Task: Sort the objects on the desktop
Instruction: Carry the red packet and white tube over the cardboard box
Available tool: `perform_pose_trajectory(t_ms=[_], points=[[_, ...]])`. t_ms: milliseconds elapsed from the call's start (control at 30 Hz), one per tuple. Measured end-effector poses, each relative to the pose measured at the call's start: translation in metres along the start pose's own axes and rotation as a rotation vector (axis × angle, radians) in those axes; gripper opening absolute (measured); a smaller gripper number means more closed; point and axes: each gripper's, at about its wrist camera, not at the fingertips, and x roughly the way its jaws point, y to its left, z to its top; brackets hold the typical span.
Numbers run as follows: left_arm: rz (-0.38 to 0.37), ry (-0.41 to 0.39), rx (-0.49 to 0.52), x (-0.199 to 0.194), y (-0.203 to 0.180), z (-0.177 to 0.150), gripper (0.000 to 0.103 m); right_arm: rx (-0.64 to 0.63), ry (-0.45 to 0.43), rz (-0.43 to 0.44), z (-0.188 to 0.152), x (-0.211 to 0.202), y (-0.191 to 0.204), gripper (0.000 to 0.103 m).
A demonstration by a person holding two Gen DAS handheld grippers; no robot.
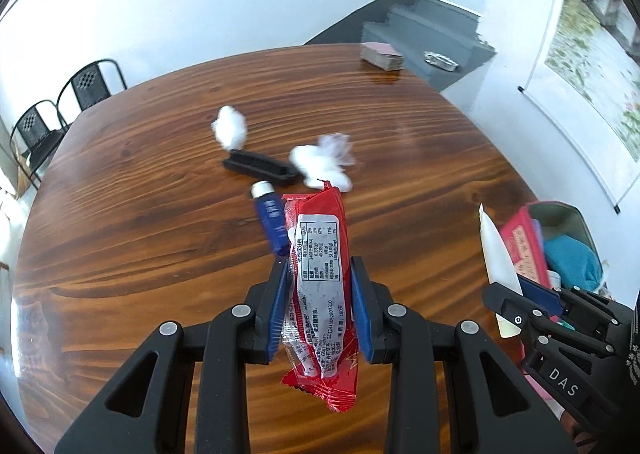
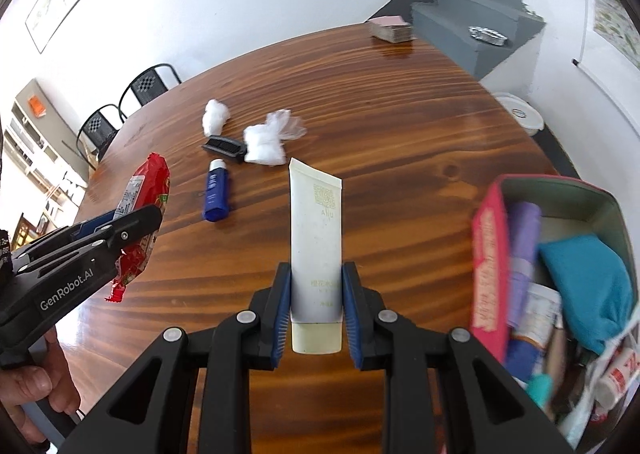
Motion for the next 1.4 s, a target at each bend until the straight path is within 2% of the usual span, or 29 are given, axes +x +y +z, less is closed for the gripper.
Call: perform_pose_trajectory(t_ms=[467, 767, 1000, 1133, 1267, 1400], points=[[-0.083, -0.027, 0.126, -0.012, -0.099, -0.004, 0.032, 0.107, -0.043, -0.080, -0.026, -0.051, -0.087, 0.027], [-0.179, -0.034, 0.206, -0.018, -0.159, -0.002, 0.032, 0.193, -0.080, -0.139, -0.038, -0.077, -0.136, 0.027], [-0.299, -0.012, 0.257, -0.020, -0.199, -0.004, 0.032, 0.249, -0.084, -0.176, -0.047, -0.089, -0.163, 0.027], [-0.348, 0.012, 0.287, -0.019, -0.216, -0.009, 0.033, 0.276, -0.083, -0.188, -0.049, -0.091, -0.174, 0.027], [-0.423, 0.072, 0.270, -0.013, -0.225, -0.010, 0.036, 0.285, -0.084, -0.175, -0.050, -0.091, -0.180, 0.027], [-0.427, 0.063, 0.256, -0.015, -0.226, -0.010, 0.037, 0.299, -0.078, -0.138, -0.052, -0.089, -0.185, 0.028]])
